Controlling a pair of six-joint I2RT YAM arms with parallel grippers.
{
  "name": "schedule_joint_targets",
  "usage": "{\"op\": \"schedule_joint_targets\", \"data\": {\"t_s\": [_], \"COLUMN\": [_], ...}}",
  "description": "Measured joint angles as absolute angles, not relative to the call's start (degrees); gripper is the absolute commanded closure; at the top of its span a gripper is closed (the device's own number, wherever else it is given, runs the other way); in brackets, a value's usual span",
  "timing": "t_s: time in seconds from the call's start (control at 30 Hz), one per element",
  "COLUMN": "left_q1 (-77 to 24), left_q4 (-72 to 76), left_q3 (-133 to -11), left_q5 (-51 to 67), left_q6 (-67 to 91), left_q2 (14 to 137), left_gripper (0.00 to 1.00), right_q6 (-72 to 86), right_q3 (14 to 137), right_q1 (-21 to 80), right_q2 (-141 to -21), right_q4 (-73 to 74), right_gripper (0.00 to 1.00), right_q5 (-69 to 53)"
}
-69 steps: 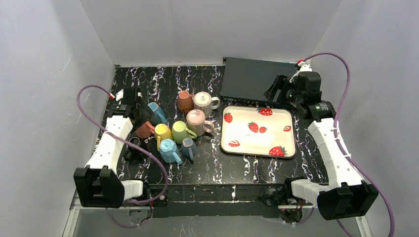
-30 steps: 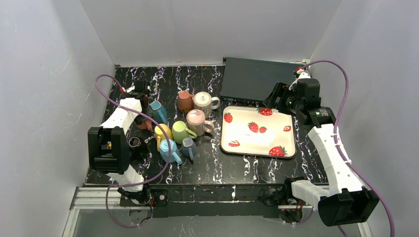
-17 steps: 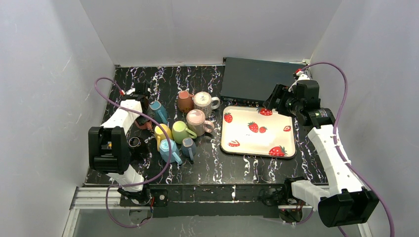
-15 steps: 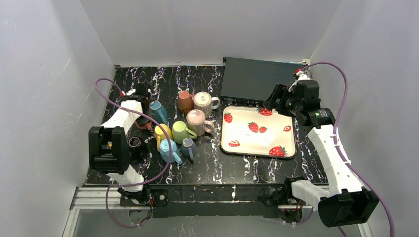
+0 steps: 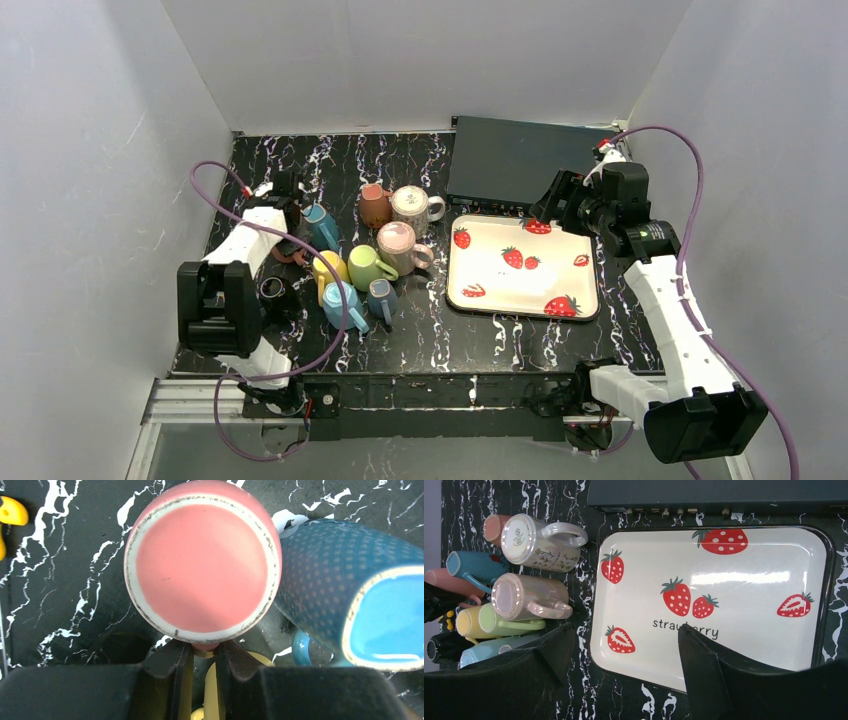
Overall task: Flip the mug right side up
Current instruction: Turn over the cup at the center of the board.
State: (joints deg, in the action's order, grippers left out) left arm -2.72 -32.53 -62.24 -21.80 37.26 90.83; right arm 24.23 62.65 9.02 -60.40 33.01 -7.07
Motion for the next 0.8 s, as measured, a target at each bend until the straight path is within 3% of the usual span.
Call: {"op": "schedule_joint_targets", "data": {"t_s": [0.13,0.43,0.6,0.8], "left_q1": [-2.72,-2.63,-2.46,-3.18], "left_q4": [-33.95,-37.23,-37.28,-32.97], "left_q3": [-62.24,-66.83,-75.68,-79.07], "left_q5": [-21.96,-20.21,-8.62,10.66], "left_q6": [35.70,30.17,27.70,33.12], "left_q2": [86.61,70.11,67.64,67.96], "left_gripper": [1.00,1.00,1.00,1.00], "right_q6": [24.43,33.06,41.63,52.82], "right_q3": [62.65,57.28,53.43,48.75], "right_q1": [9.02,9.02,9.02,9.56], "right_q2": [-60.34,-55.83,-55.99,-55.64], "right_q4": [32.88,23.24,13.67,1.41], "right_gripper": [0.25,0.16,0.19,0.06], "right_q5": [-9.21,-17.65,-23.31,-26.87]}}
